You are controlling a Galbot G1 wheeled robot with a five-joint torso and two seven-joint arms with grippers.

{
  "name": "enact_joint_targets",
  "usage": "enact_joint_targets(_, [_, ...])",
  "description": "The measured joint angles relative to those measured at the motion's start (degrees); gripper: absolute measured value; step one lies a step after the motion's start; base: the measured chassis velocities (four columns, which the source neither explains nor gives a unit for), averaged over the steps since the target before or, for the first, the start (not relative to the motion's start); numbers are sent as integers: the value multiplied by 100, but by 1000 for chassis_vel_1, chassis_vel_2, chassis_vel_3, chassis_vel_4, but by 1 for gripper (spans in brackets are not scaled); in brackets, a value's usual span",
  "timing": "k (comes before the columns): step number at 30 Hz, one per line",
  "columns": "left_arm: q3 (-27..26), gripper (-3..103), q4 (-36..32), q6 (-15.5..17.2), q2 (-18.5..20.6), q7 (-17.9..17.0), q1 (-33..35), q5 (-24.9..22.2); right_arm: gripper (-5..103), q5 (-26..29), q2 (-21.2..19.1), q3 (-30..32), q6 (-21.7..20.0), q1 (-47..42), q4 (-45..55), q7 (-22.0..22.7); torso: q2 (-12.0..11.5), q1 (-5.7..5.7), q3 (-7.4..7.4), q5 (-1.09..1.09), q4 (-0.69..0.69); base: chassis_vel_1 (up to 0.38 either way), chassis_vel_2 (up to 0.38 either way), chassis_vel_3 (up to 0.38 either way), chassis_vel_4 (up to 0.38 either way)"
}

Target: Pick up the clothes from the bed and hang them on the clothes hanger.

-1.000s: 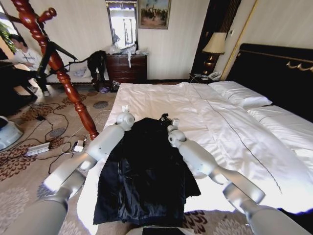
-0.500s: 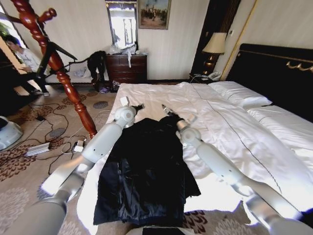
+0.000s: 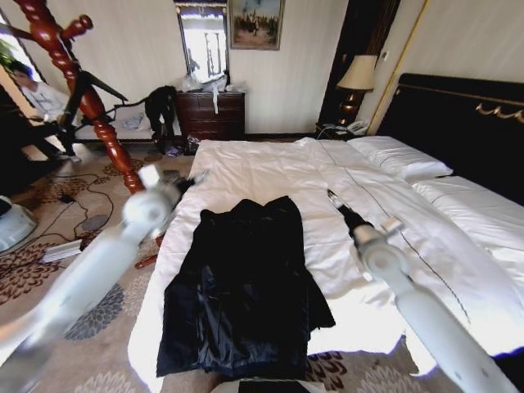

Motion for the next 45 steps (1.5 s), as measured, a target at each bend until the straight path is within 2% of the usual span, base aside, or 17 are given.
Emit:
enact_joint_targets(2, [-468,100,-243,-249,-298,195,911,570,100,-14,326,233,-109,-620,257,167,0,0,0,5,-5,0,0,0,0])
enact_joint_targets(3, [-566,100,-315,-397,-500,282,1187,805,100,23,496,329,-141,-804,382,255,0,-1,0,2,-6,0,0,0,0])
enact_joint_targets(4, [-566,100,-315,-397,-500,282,1187,805,100,23,496,329,-141,-804,382,255,0,-1,0,2,-6,0,0,0,0])
enact_joint_targets(6, [-689,100,-377,-738,-963,562,1642,1413,100,194,963,471,-249,-1148,675,518,0,0,0,2,-7,0,0,0,0])
enact_joint_targets(8, [-794,100,-378,-939,-1415,813,2190,2100,100,285,1483,502,-369,-1430,887,782,-1,1,0,-1,-5,0,0,0,0])
enact_joint_targets(9, [-794,100,-378,-939,-1415,813,2190,2100,100,285,1483,502,-369,-1430,887,782,-1,1,0,-1,-5,0,0,0,0])
enact_joint_targets(13, [-982,100,-371,-1112,-1897,992,2920,3007,100,248,2139,352,-533,-1738,939,1201,-1,1,0,2,-2,0,0,0,0])
enact_joint_targets(14, [-982,100,-371,-1112,-1897,992,2920,3007,100,248,2139,352,-533,-1738,939,1201,-1,1,0,2,-2,0,0,0,0])
enact_joint_targets(17, [-1126,100,-384,-1155,-2009,996,3246,3587,100,18,2336,170,-636,-1932,918,1469,-1,3,1,3,-4,0,0,0,0])
enact_joint_targets(22, [-1302,100,-456,-1156,-2059,857,3524,3745,100,-416,2457,-98,-720,-2368,1055,1812,-1,2,1,3,-5,0,0,0,0])
enact_joint_targets(27, [-1362,100,-462,-1158,-2112,793,3623,3767,103,-708,2514,-243,-717,-2504,997,1894,-1,2,1,2,-5,0,0,0,0])
enact_joint_targets(29, [-1355,100,-461,-1159,-2172,774,3668,3810,99,-873,2550,-266,-643,-2436,775,1931,-1,2,1,4,-4,0,0,0,0])
enact_joint_targets(36, [-1238,100,-456,-1142,-2279,754,3668,3879,90,-970,2627,-231,-417,-2429,725,2085,-2,3,2,4,-3,0,0,0,0])
enact_joint_targets(42, [-1263,100,-456,-1117,-2266,740,3644,3872,88,-1042,2739,-266,-307,-2737,1030,2251,-2,3,2,2,-5,0,0,0,0])
enact_joint_targets(45, [-1262,100,-456,-1106,-2264,737,3634,3867,92,-1158,2797,-361,-278,-2778,959,2275,-2,3,2,3,-4,0,0,0,0])
